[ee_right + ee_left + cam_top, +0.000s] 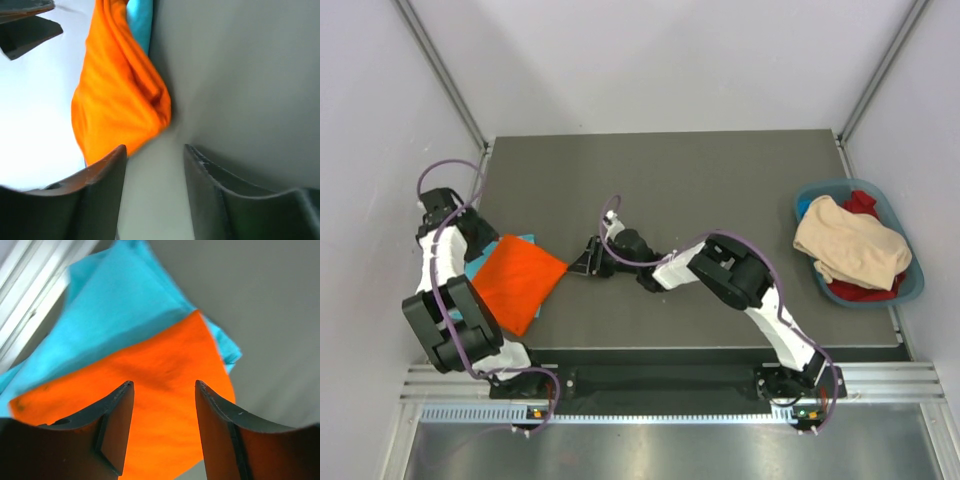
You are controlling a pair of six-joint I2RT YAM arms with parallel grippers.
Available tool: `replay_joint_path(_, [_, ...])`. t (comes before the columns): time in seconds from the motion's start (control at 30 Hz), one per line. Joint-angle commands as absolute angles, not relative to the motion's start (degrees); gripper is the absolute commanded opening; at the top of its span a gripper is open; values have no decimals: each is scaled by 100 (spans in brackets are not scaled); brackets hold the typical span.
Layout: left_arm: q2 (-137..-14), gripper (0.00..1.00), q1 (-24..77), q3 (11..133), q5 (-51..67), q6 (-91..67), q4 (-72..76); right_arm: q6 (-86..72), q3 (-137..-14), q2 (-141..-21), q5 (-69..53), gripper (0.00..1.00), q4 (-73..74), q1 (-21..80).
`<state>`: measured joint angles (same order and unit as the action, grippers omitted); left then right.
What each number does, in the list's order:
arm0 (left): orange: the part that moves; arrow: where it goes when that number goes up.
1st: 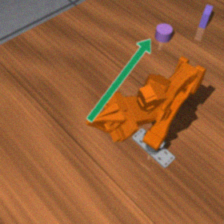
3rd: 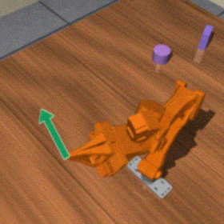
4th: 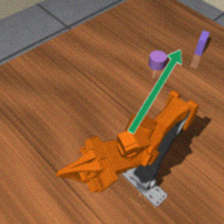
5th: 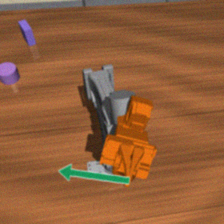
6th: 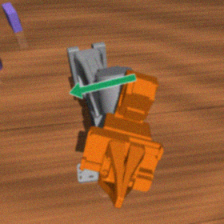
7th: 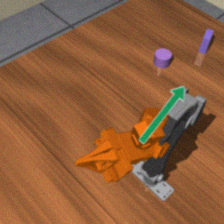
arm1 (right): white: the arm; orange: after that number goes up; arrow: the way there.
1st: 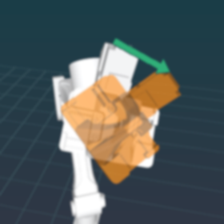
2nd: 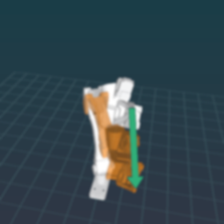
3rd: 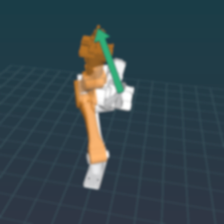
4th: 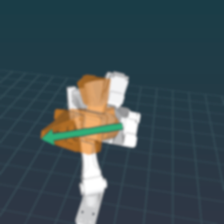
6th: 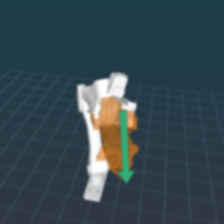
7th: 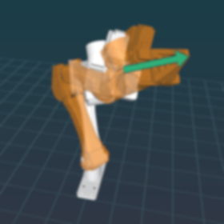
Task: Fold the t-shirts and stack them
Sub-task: Neatly place the folded tshirt to the corner
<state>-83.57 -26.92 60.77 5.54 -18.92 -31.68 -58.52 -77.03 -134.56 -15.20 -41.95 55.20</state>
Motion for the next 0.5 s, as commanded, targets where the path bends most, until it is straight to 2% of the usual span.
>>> replay_joint_path(0.0, [-8069,56,-2839,6284,257,-2284,-3892,-5582,-7234,-12789,-1932,53,-4694,5274])
replay_joint_path(0.17, [-7403,57,-3163,5898,-571,-3049,-4517,-5335,-6707,-12340,-2074,56,-4667,5054])
replay_joint_path(0.33, [-6409,62,-3296,5459,-1132,-3129,-4281,-5221,-6329,-12164,-2329,57,-4798,4931])
replay_joint_path(0.47, [-6108,64,-3839,4660,-573,-3506,-4114,-5554,-5960,-12173,-2513,57,-5316,4677])
